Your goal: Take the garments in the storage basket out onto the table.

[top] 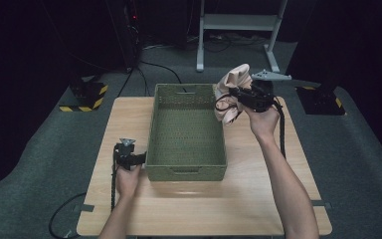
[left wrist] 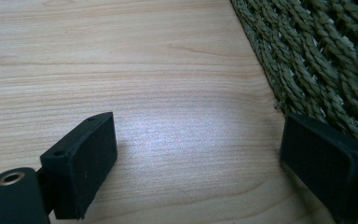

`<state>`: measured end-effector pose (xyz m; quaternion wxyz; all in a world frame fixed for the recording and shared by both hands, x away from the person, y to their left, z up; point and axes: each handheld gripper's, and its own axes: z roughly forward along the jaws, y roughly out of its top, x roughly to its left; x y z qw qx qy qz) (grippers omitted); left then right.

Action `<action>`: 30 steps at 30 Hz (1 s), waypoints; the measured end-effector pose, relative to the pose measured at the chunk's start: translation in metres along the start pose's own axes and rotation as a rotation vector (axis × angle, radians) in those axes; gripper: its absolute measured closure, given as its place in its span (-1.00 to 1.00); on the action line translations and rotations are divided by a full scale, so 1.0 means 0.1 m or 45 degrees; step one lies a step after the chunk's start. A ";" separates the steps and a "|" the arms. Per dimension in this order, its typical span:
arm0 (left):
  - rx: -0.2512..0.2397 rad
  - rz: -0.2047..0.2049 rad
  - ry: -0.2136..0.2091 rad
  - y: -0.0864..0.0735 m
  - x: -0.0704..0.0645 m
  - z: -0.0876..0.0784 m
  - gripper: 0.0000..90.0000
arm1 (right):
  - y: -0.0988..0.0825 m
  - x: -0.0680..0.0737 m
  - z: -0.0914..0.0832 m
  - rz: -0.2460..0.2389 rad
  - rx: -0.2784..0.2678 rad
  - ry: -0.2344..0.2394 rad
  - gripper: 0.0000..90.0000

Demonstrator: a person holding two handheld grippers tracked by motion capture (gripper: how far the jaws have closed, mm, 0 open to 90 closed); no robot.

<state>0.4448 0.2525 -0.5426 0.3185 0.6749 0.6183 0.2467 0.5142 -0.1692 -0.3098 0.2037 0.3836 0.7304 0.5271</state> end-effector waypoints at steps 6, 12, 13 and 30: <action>0.000 0.001 0.000 0.00 0.00 0.00 -0.75 | -0.02 -0.07 -0.08 0.011 -0.016 -0.021 0.82; 0.001 0.001 0.000 0.00 0.00 0.00 -0.75 | -0.05 -0.15 -0.16 0.033 -0.021 -0.038 0.82; 0.001 0.002 0.001 0.00 0.00 0.00 -0.75 | -0.05 -0.16 -0.17 0.033 -0.024 -0.041 0.82; 0.002 0.003 0.002 0.00 0.00 0.00 -0.75 | -0.17 -0.35 -0.34 0.070 -0.027 -0.091 0.81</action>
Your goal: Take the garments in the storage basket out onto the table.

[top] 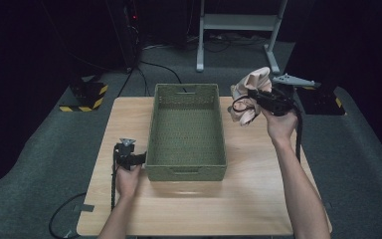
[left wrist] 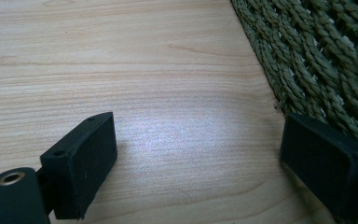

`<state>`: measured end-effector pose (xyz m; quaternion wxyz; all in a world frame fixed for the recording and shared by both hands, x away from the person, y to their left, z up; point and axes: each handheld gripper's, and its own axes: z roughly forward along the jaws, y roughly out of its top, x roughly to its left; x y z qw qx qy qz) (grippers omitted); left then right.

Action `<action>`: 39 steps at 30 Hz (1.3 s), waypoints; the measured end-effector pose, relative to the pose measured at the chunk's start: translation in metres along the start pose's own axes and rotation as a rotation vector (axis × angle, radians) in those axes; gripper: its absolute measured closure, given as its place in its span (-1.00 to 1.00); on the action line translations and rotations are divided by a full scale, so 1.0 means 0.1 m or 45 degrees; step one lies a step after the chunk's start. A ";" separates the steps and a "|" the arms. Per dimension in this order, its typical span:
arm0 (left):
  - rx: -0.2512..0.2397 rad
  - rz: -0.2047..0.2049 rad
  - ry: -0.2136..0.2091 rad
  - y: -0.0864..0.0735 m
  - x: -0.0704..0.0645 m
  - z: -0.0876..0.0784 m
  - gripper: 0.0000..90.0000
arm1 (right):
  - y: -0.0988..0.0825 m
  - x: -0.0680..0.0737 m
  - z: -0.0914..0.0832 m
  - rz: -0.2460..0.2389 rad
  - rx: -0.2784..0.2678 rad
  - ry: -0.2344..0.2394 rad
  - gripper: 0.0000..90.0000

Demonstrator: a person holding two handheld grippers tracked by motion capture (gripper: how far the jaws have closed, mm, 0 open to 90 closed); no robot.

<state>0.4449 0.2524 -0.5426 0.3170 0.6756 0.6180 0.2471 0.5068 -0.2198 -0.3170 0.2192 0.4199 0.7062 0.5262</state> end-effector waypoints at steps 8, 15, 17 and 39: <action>-0.001 0.000 -0.001 0.00 0.00 0.00 -0.75 | -0.06 -0.06 -0.04 0.009 0.004 -0.016 0.81; -0.001 0.000 0.000 0.00 0.00 0.00 -0.75 | -0.13 -0.10 -0.04 0.012 0.020 -0.024 0.81; 0.000 0.002 -0.001 0.00 0.00 0.00 -0.75 | -0.15 -0.11 -0.04 0.016 0.019 -0.025 0.81; 0.000 0.002 -0.001 0.00 0.00 0.00 -0.75 | -0.33 -0.11 0.07 0.026 0.052 -0.020 0.81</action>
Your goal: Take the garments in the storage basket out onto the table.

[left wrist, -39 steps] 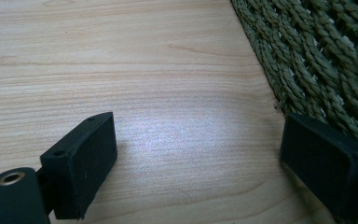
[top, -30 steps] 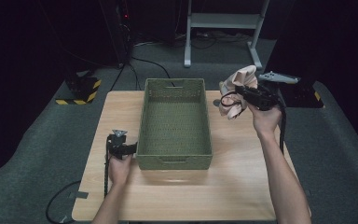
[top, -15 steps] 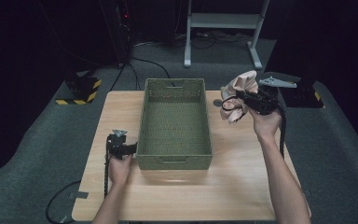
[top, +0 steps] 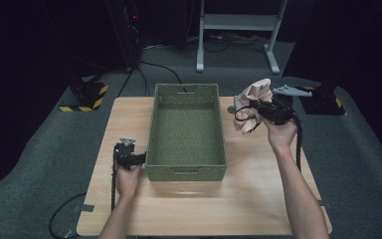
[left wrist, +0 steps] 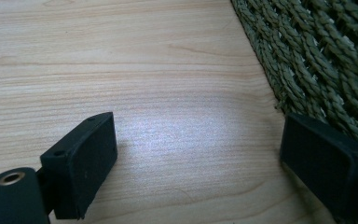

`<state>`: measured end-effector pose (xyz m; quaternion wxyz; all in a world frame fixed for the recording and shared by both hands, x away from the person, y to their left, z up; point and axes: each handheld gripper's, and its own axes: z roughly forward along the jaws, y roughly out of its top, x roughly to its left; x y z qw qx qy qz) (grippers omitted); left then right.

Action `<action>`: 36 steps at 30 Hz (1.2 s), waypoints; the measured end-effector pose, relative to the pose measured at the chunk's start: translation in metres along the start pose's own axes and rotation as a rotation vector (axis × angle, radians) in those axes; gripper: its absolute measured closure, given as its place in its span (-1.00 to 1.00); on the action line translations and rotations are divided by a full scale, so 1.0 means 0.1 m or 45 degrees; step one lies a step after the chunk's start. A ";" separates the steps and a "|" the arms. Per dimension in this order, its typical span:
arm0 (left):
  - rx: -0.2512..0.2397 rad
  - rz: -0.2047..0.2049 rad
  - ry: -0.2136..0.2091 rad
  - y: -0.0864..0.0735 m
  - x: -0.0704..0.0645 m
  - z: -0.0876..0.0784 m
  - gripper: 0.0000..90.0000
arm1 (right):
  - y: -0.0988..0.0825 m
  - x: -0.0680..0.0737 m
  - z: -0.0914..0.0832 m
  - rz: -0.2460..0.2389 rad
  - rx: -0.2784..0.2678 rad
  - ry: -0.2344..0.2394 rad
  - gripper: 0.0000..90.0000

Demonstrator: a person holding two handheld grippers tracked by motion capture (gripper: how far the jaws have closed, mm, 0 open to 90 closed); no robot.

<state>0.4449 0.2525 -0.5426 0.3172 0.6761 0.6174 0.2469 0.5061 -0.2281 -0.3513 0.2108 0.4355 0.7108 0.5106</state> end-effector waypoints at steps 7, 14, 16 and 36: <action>-0.001 0.000 0.000 0.00 0.00 0.00 -0.75 | -0.06 0.00 0.05 0.002 0.011 0.000 0.81; 0.000 0.000 0.000 0.00 0.00 0.00 -0.75 | -0.12 0.00 0.08 0.007 0.011 0.000 0.81; 0.000 0.000 0.000 0.00 0.00 0.00 -0.75 | -0.14 0.00 0.10 0.010 0.016 0.003 0.81; 0.000 0.000 0.000 0.00 0.00 0.00 -0.75 | -0.29 0.01 0.25 0.000 0.054 0.012 0.80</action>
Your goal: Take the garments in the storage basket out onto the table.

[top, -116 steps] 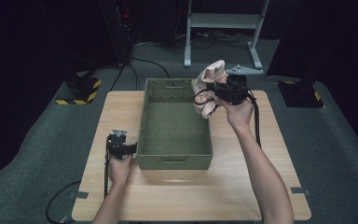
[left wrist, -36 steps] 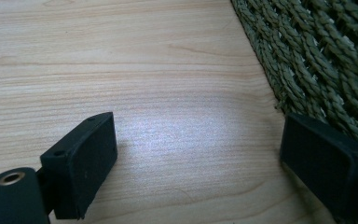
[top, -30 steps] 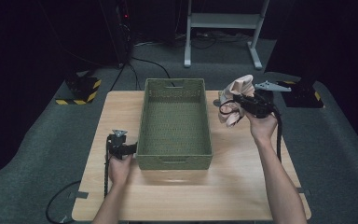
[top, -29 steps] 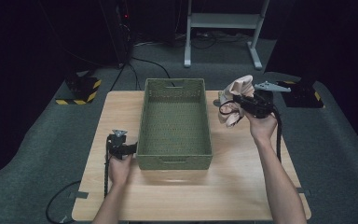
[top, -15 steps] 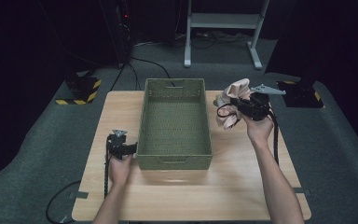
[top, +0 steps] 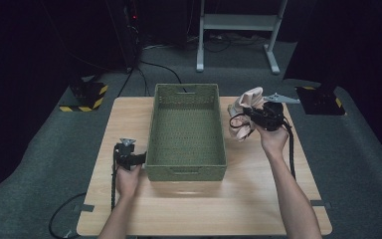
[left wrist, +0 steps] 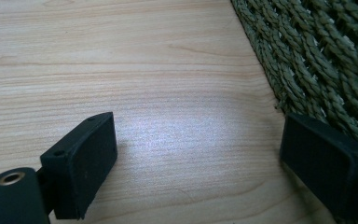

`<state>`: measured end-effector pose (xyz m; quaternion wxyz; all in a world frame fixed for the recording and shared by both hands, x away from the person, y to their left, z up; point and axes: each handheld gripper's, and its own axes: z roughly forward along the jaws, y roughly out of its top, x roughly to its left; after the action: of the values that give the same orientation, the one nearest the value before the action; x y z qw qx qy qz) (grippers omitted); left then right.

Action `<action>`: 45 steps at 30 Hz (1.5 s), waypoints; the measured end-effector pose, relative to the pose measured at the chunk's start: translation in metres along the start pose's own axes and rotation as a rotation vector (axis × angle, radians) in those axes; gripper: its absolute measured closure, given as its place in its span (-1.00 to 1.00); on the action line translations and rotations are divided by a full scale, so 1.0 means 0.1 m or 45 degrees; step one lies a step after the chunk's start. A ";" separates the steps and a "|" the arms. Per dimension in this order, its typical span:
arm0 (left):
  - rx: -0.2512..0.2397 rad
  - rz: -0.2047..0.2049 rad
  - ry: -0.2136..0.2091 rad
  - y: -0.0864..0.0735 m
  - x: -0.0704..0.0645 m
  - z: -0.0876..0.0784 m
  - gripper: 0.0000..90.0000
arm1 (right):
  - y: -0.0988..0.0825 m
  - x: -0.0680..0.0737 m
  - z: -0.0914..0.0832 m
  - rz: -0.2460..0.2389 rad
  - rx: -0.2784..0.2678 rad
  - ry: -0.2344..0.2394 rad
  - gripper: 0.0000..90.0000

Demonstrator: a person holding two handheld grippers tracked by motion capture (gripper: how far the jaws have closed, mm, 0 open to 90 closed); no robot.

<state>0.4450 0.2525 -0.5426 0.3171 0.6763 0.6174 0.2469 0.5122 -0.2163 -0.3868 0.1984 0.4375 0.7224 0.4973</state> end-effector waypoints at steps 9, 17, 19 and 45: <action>0.000 0.000 0.000 0.00 0.00 0.00 -0.75 | -0.07 0.01 0.07 -0.004 0.015 0.007 0.80; 0.000 0.001 0.001 0.00 0.00 0.00 -0.75 | -0.15 0.00 0.14 0.009 0.035 0.011 0.80; 0.000 0.000 0.000 0.00 0.00 0.00 -0.75 | -0.16 -0.01 0.15 0.012 0.035 0.011 0.80; -0.003 -0.004 -0.002 0.00 0.00 0.00 -0.75 | -0.38 -0.02 0.35 0.016 0.114 -0.007 0.79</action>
<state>0.4449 0.2528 -0.5426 0.3187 0.6752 0.6178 0.2466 0.5221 -0.2038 -0.4360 0.1773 0.4517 0.7407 0.4646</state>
